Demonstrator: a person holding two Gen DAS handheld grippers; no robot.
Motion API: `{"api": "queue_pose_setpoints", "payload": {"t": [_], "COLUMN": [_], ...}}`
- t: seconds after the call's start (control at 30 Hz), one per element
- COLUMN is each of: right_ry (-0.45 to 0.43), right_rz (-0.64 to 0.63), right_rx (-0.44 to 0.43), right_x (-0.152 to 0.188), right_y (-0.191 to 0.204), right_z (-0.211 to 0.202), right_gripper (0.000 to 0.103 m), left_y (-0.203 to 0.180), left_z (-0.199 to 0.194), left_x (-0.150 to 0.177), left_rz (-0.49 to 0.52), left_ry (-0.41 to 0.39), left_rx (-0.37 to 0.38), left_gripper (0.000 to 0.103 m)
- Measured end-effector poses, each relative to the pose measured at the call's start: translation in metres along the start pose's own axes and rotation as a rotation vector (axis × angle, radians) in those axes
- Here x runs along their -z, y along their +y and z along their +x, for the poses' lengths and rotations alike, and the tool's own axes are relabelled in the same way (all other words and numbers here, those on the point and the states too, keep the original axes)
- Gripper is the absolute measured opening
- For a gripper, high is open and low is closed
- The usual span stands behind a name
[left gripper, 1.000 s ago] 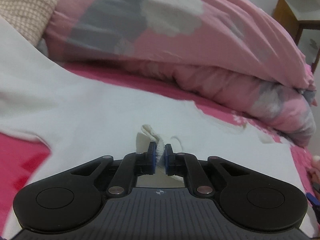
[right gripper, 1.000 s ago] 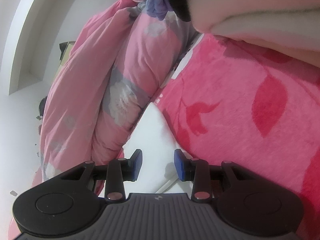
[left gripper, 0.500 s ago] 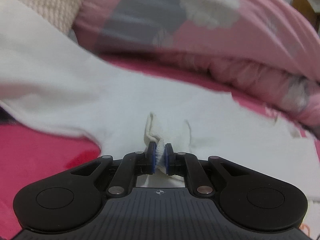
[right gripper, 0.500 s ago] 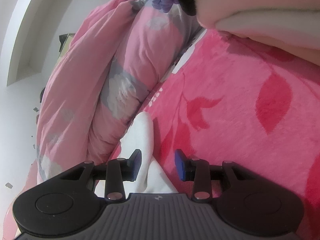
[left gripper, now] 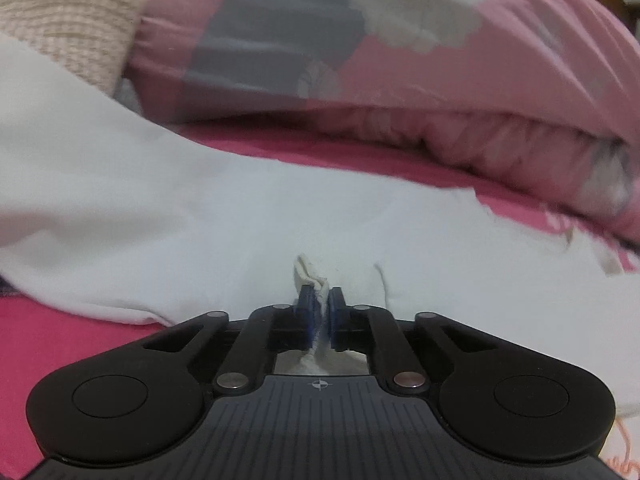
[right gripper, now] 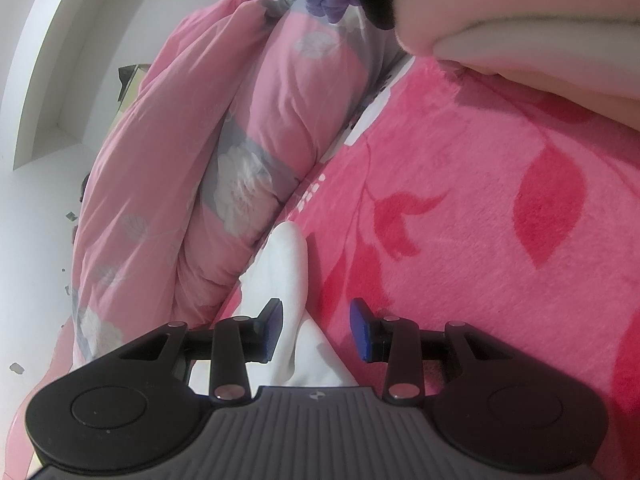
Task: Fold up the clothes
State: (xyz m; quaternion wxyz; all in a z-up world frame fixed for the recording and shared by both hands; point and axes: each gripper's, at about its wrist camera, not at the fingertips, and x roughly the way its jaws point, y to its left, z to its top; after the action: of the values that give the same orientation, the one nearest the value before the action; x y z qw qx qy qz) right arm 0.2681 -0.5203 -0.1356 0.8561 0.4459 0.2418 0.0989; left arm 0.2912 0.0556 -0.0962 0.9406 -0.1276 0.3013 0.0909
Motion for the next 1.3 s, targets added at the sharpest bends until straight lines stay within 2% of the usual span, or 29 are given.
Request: {"api": "queue_pose_setpoints", "payload": {"t": [0.07, 0.3, 0.57, 0.77, 1.03, 1.17, 1.3], "right_ry": [0.001, 0.005, 0.007, 0.010, 0.010, 0.009, 0.009], "right_rz": [-0.004, -0.005, -0.001, 0.001, 0.006, 0.007, 0.008], "right_rx": [0.002, 0.001, 0.004, 0.004, 0.003, 0.003, 0.002], "right_x": [0.000, 0.000, 0.000, 0.000, 0.000, 0.000, 0.000], "right_y": [0.001, 0.001, 0.001, 0.001, 0.000, 0.001, 0.000], "right_z": [0.000, 0.000, 0.001, 0.001, 0.000, 0.000, 0.000], "right_gripper": [0.039, 0.039, 0.039, 0.039, 0.039, 0.039, 0.039], "left_y": [0.002, 0.002, 0.004, 0.008, 0.022, 0.025, 0.029], "left_z": [-0.005, -0.010, -0.006, -0.012, -0.026, -0.034, -0.044], "left_x": [0.003, 0.009, 0.009, 0.005, -0.001, -0.003, -0.007], "left_rz": [-0.027, -0.066, -0.046, -0.055, -0.108, -0.119, -0.135], "left_ry": [-0.029, -0.050, -0.013, 0.002, 0.005, -0.003, -0.016], "left_rx": [-0.019, -0.068, -0.087, -0.114, -0.125, -0.146, -0.154], "left_gripper": [0.004, 0.004, 0.010, 0.028, 0.029, 0.043, 0.050]}}
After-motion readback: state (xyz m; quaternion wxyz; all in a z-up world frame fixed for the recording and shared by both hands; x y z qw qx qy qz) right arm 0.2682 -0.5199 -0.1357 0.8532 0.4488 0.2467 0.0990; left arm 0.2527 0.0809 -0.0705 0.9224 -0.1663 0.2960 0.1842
